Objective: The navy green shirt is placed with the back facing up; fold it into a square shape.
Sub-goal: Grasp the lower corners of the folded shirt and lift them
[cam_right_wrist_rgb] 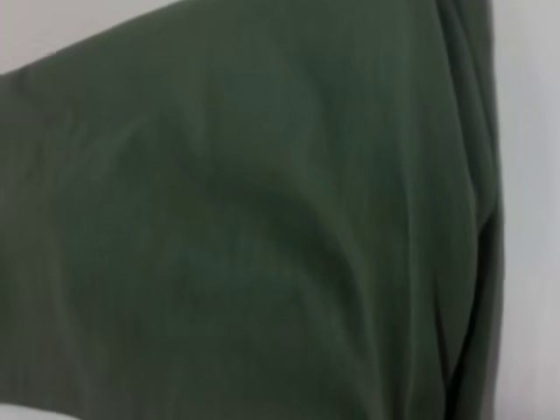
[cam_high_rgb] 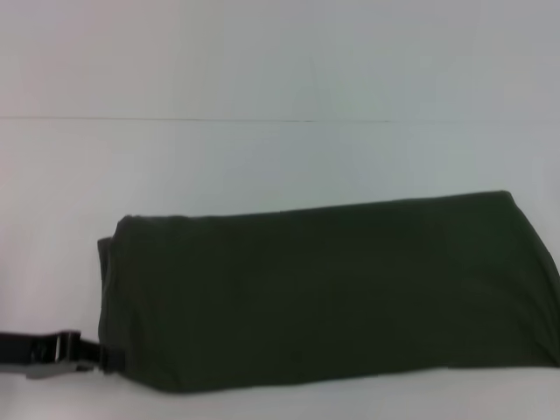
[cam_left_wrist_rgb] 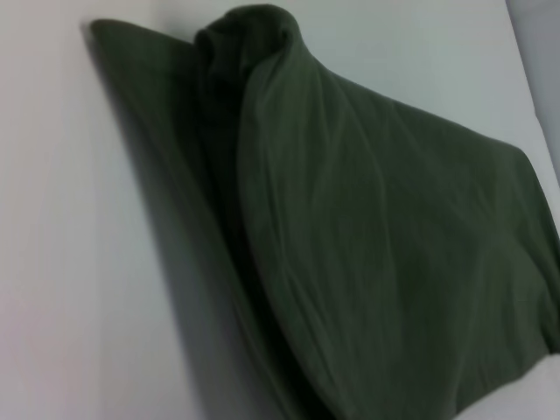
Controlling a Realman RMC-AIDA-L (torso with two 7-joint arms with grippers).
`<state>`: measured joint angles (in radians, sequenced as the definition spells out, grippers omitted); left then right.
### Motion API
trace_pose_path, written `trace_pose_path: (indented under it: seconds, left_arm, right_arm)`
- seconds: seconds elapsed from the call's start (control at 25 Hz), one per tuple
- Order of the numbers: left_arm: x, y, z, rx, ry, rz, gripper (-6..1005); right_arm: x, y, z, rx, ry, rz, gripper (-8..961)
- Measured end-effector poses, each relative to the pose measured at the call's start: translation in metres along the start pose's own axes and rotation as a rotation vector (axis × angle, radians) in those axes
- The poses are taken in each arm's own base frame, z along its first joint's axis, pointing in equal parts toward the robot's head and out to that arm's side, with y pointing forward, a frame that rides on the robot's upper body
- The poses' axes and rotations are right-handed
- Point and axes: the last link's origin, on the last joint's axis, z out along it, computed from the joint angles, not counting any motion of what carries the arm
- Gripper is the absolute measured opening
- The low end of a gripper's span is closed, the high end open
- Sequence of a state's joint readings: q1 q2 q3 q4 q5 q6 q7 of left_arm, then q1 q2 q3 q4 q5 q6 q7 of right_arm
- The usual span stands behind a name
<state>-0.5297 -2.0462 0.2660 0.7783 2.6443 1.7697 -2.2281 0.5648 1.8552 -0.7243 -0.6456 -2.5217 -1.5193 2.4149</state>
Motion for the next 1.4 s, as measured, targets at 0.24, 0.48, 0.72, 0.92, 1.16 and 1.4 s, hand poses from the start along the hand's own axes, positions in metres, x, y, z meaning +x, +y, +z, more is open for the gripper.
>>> trace_pose_path:
  seconds: [0.24, 0.48, 0.72, 0.92, 1.16, 1.4]
  left_arm:
    - [-0.017, 0.002, -0.004, -0.018, -0.113, -0.004, 18]
    - [-0.024, 0.005, -0.006, -0.051, -0.137, -0.008, 17]
    - [-0.022, 0.002, -0.007, -0.038, -0.101, -0.031, 18]
    - [-0.022, -0.001, -0.011, -0.027, -0.088, -0.114, 44]
    - [-0.025, 0.0, -0.014, -0.025, -0.119, -0.164, 197]
    - [-0.018, -0.006, -0.034, -0.018, -0.004, -0.187, 334]
  right_arm:
    - [0.023, -0.009, -0.001, -0.03, 0.031, 0.003, 10]
    - [0.034, -0.004, 0.001, -0.085, 0.061, -0.014, 10]
    - [0.032, -0.007, 0.0, -0.061, 0.049, -0.023, 11]
    - [0.033, -0.008, -0.002, -0.039, 0.083, -0.031, 35]
    - [0.028, -0.009, -0.011, -0.014, 0.061, -0.049, 182]
    - [0.02, -0.007, -0.033, -0.046, -0.008, -0.058, 448]
